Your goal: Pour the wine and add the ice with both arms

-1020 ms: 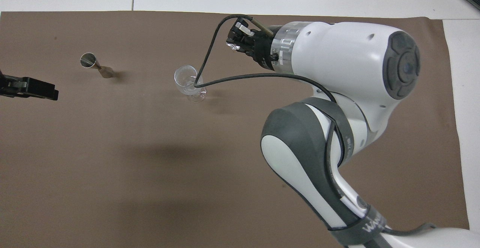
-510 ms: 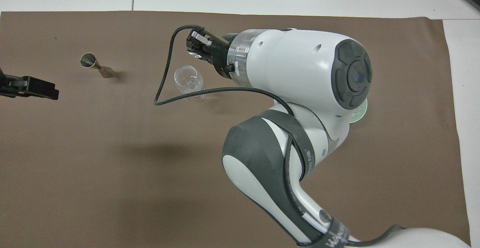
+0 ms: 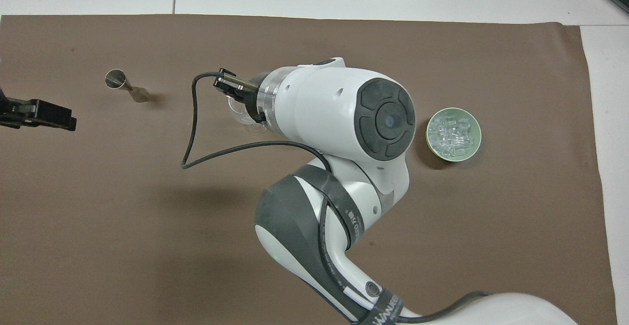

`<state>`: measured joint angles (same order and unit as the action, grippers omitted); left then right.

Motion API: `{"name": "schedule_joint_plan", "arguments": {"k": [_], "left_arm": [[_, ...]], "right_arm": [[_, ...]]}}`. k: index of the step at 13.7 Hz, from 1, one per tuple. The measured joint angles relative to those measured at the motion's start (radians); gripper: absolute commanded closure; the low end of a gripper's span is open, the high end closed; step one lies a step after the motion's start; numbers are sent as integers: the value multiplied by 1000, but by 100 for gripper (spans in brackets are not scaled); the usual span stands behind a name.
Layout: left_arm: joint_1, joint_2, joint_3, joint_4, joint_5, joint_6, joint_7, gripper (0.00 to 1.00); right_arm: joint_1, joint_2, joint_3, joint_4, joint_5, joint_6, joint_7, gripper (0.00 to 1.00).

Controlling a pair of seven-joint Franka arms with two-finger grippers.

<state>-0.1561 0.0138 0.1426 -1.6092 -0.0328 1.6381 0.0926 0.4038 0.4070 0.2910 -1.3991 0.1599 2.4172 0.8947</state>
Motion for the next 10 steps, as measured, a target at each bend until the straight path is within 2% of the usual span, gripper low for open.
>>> {"name": "schedule_joint_plan", "arguments": {"k": [3,10], "left_arm": [[5,8,0,0,1,0,1,0],[6,11,1,35,44,3,2,0]], "right_arm": [[16,39,0,0,-112,0,0,100],[60,121,-2,0,-233,59,-6,100]]}}
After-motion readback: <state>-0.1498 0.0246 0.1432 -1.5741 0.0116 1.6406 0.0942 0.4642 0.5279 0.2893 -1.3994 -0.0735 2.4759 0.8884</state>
